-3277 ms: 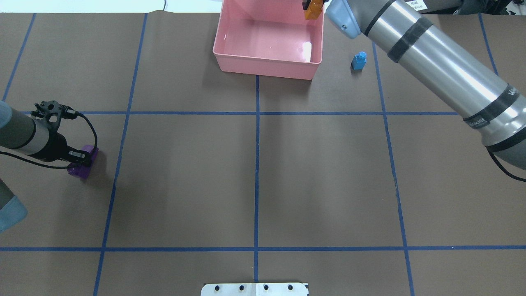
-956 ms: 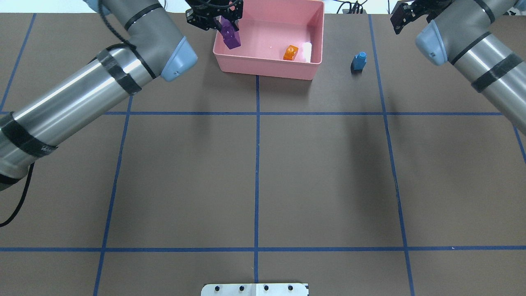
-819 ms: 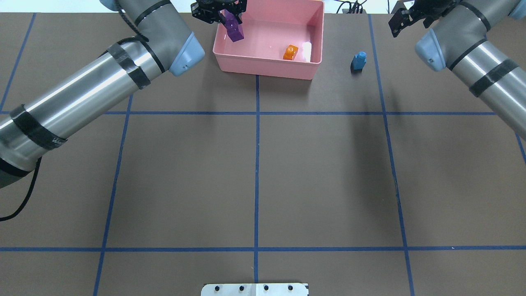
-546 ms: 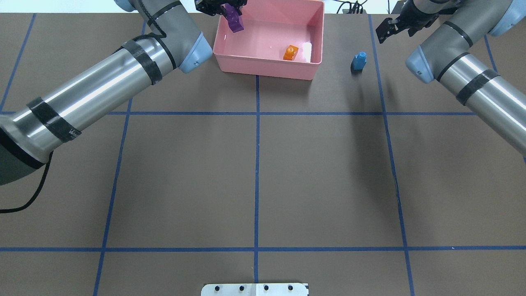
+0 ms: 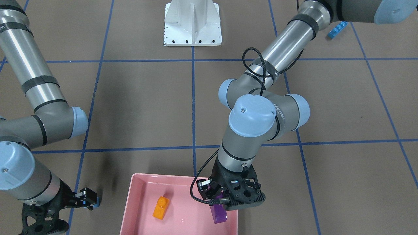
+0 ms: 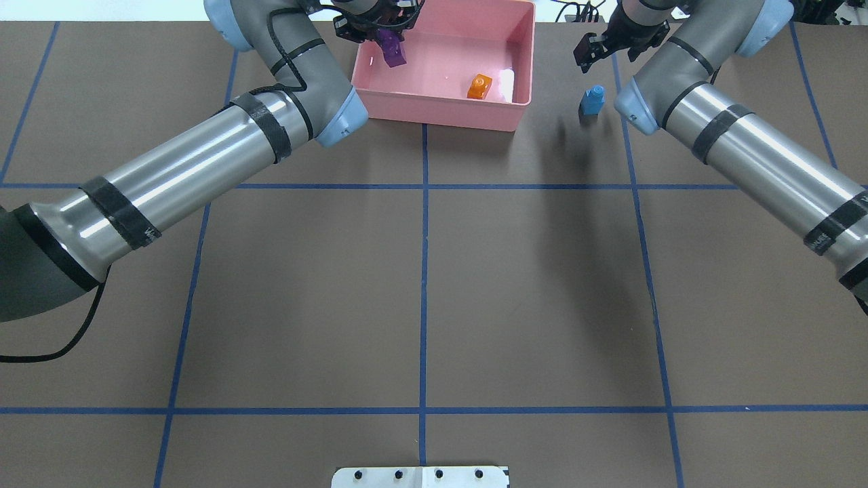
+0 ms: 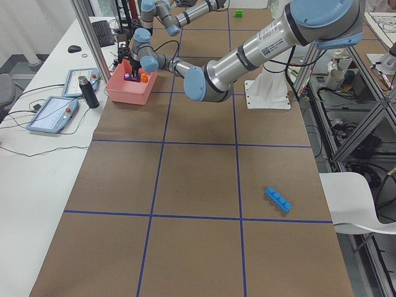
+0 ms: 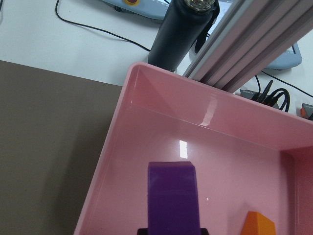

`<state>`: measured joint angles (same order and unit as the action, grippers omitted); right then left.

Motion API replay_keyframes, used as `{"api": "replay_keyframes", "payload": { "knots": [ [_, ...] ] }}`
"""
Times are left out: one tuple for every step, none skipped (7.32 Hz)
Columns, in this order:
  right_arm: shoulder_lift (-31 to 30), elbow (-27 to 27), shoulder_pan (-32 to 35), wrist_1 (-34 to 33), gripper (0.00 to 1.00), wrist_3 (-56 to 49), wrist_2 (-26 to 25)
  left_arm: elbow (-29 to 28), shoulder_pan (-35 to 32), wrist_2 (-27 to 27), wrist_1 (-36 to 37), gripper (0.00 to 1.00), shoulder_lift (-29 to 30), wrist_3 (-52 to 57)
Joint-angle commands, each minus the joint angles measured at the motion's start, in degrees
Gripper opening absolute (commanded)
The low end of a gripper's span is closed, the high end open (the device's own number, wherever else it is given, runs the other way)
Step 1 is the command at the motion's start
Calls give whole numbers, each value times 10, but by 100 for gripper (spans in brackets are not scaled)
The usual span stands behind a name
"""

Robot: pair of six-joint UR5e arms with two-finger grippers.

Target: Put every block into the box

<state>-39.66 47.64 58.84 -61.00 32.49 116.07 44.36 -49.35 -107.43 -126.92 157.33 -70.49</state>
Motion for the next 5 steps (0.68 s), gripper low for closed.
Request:
{"api": "replay_keyframes", "payload": {
  "knots": [
    [12, -47, -19, 42, 99, 31, -17, -1, 3, 6, -1, 0, 0, 0],
    [12, -50, -28, 42, 98, 59, -17, -1, 3, 6, 0, 11, 0, 0],
    [12, -54, -32, 43, 96, 66, -17, 1, 4, 7, 2, 99, 3, 3],
    [11, -54, -34, 41, 86, 82, -17, 1, 3, 6, 3, 100, 6, 2],
    [9, -55, -37, 41, 77, 84, -16, 1, 3, 6, 3, 100, 6, 2]
  ]
}}
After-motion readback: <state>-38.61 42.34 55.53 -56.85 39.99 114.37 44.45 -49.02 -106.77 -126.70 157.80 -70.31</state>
